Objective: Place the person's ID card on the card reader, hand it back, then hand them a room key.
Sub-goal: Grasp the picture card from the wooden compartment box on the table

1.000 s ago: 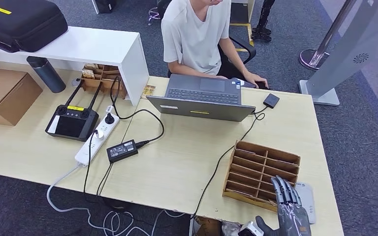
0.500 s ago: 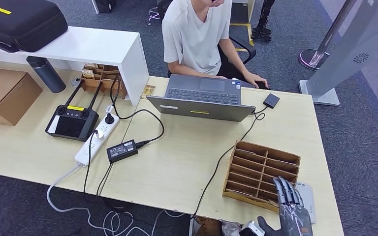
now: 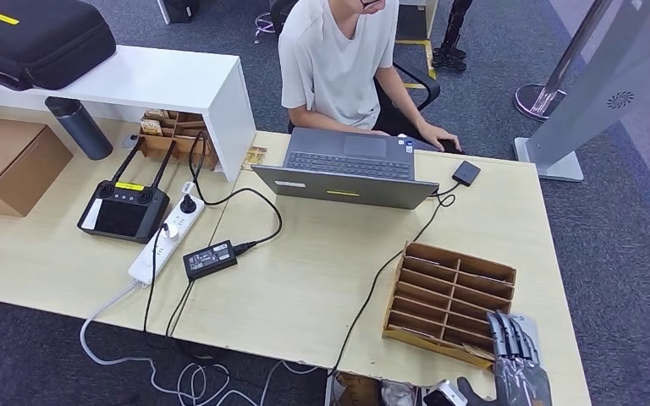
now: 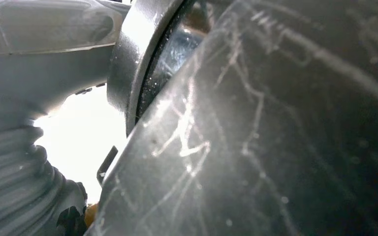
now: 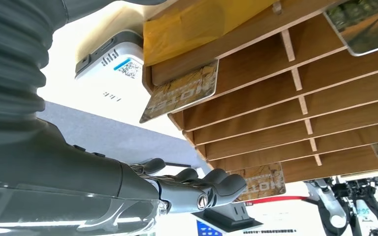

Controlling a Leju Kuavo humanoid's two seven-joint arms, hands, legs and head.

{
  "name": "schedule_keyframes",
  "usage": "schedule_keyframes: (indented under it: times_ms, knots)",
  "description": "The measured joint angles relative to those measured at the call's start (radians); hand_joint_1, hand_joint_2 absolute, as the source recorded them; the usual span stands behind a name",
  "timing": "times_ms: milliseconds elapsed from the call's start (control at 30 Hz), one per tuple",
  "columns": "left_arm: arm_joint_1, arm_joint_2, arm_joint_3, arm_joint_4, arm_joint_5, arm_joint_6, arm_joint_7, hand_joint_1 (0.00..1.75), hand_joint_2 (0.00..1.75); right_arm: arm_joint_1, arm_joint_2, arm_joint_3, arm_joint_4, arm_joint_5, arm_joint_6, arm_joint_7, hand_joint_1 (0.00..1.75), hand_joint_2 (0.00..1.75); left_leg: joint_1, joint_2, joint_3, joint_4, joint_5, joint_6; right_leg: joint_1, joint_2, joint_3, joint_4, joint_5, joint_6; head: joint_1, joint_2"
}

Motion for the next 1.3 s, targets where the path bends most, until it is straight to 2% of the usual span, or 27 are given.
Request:
schedule_keyframes:
  times_ms: [167,300,333,1033,1300]
  knots:
    - [0.000,0.000,-0.012,0.000,0.013,0.000,0.000,0.00,1.75,0.003,0.000,-0.006,0.000,0.000,0.000,-0.001,0.00,1.75,0.000,0.000,0.000,0.000,0.000,0.000,0.000,0.000,0.000,0.000,0.000,0.000,0.000,0.000]
    - [0.000,0.000,-0.018,0.000,0.018,0.000,0.000,0.00,1.75,0.003,0.000,-0.008,0.000,-0.004,0.002,-0.008,1.70,1.75,0.000,0.000,0.000,0.000,0.000,0.000,0.000,0.000,0.000,0.000,0.000,0.000,0.000,0.000]
    - [0.000,0.000,-0.018,0.000,0.019,0.000,0.000,0.00,1.75,0.003,0.000,-0.008,0.000,-0.006,0.003,-0.011,1.75,1.75,0.000,0.000,0.000,0.000,0.000,0.000,0.000,0.000,0.000,0.000,0.000,0.000,0.000,0.000]
    - [-0.002,0.003,-0.057,0.000,0.055,0.000,0.000,0.00,1.75,-0.006,0.000,-0.012,0.001,-0.079,0.012,-0.067,1.75,1.75,0.000,-0.001,0.000,0.000,0.000,0.000,0.000,-0.001,0.000,0.000,0.000,0.000,0.000,0.000]
    - [-0.006,0.010,-0.194,0.000,0.195,0.007,0.000,0.00,1.75,-0.018,0.003,-0.017,0.004,-0.088,0.023,-0.100,1.75,1.75,0.000,-0.001,0.000,0.000,0.000,0.000,0.000,-0.001,0.001,0.000,0.000,0.000,0.000,0.000]
